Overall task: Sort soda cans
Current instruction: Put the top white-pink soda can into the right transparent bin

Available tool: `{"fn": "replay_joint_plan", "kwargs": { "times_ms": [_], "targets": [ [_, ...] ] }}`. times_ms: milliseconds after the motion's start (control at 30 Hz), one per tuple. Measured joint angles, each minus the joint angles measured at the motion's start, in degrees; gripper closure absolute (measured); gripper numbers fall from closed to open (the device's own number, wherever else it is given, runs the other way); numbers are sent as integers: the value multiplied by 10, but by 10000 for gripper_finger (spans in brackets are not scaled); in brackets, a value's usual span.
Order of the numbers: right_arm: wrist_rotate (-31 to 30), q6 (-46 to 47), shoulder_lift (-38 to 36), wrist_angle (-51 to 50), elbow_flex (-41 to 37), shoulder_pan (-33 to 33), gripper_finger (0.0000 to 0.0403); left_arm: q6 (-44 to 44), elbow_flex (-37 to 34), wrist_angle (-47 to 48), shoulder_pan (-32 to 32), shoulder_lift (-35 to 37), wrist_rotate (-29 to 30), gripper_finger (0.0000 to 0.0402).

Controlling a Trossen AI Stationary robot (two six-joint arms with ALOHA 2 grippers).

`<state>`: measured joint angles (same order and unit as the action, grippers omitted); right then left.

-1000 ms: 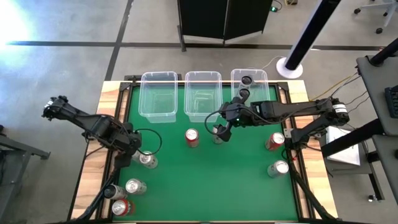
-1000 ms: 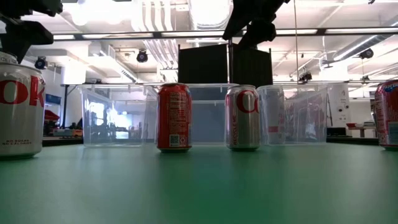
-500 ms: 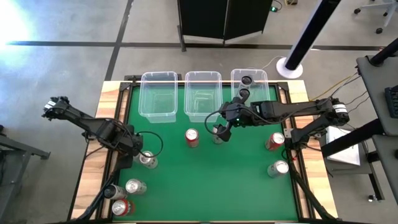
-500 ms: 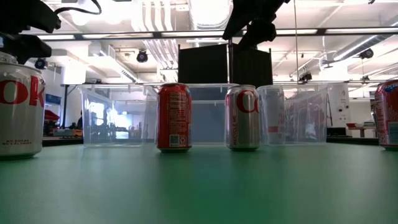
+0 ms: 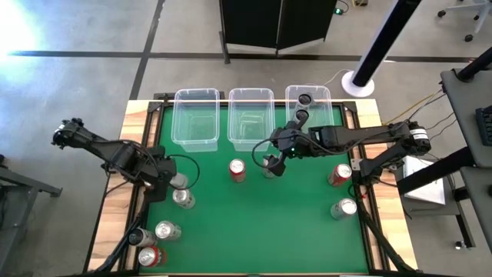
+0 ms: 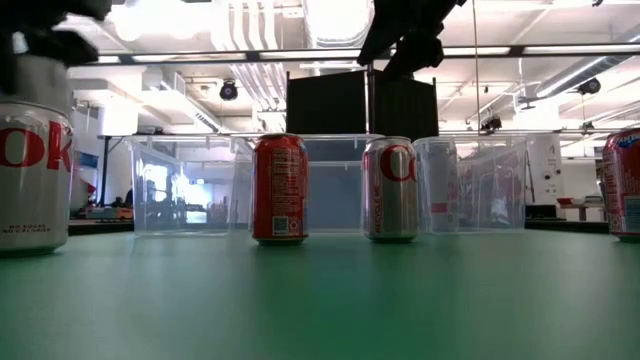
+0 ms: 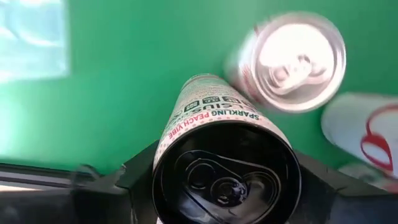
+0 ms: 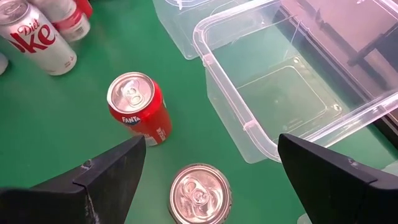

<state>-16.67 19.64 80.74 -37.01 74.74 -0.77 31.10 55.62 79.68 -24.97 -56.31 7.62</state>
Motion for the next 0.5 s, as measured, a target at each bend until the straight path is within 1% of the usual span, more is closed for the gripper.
{"fn": "replay_joint_plan", "kwargs": {
  "times_ms": [100,267,333,433,500],
  "targets": [
    [1,-1,4,-2,0,-6,42,-3,33,14,4,-3,58,168],
    [-1,-6,2,-1,0,-20,42,-29,73,-3,23,-23,124,168],
    [-18,-14,0,-1,6,-30,42,-70,87,-42,26,-36,133,168],
    [-65,-43,-6,1,22,-58,42,-131,106,-143,26,-64,128,168],
    [-96,-61,-10,2,31,-82,42,-164,123,-188,26,-93,126,168]
  ]
}}
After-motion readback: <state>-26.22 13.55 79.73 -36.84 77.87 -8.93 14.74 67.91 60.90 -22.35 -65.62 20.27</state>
